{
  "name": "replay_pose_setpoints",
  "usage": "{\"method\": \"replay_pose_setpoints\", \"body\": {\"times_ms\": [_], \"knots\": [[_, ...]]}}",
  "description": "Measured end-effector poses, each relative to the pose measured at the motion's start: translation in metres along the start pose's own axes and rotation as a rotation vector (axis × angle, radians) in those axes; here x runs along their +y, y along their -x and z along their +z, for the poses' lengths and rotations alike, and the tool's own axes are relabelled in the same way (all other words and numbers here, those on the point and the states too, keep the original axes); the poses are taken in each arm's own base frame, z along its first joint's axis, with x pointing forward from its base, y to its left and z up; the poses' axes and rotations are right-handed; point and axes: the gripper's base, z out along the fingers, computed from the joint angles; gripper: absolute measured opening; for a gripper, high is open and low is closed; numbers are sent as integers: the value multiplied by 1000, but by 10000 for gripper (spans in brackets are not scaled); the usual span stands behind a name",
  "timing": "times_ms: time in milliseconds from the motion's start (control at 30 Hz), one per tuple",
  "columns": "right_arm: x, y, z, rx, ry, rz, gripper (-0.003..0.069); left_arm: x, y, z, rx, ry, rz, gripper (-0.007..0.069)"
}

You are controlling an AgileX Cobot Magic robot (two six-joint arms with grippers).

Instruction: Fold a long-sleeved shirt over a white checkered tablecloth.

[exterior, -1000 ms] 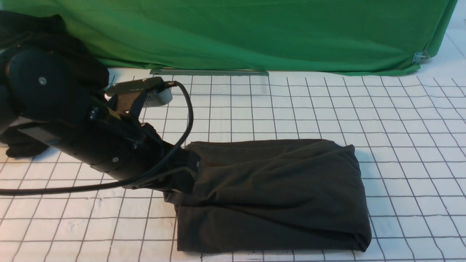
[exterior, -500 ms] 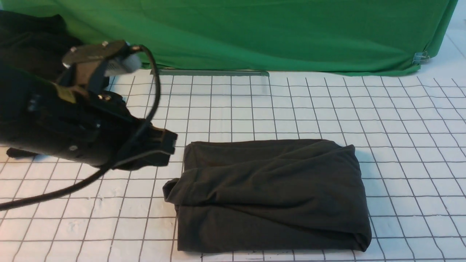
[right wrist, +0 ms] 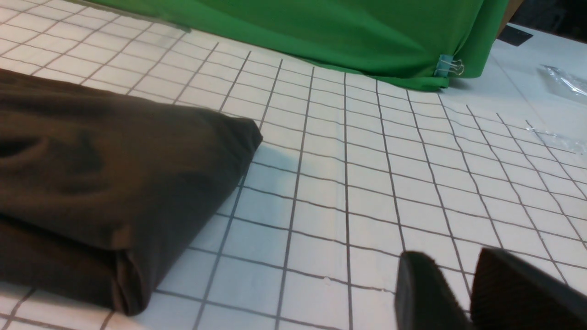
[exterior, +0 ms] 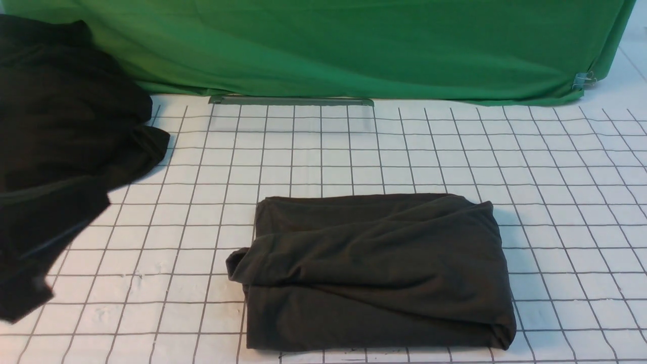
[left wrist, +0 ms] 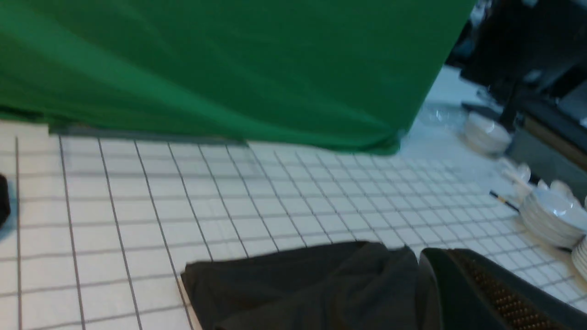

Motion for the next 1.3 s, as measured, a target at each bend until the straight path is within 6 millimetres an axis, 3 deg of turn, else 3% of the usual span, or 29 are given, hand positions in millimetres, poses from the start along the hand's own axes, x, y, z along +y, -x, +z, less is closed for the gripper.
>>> {"method": "replay_pose_setpoints", "body": {"times_ms": [200, 800, 1100, 1300], "knots": [[0, 0, 0, 0, 0, -1, 186, 4, -12, -20, -79, -2, 62, -4], [0, 0, 0, 0, 0, -1, 218, 15, -25, -22, -31, 81, 250, -3], [0, 0, 0, 0, 0, -1, 235, 43, -68, -39, -203, 317, 236, -3], [0, 0, 0, 0, 0, -1, 239, 65, -99, -39, -264, 504, 194, -3]]}}
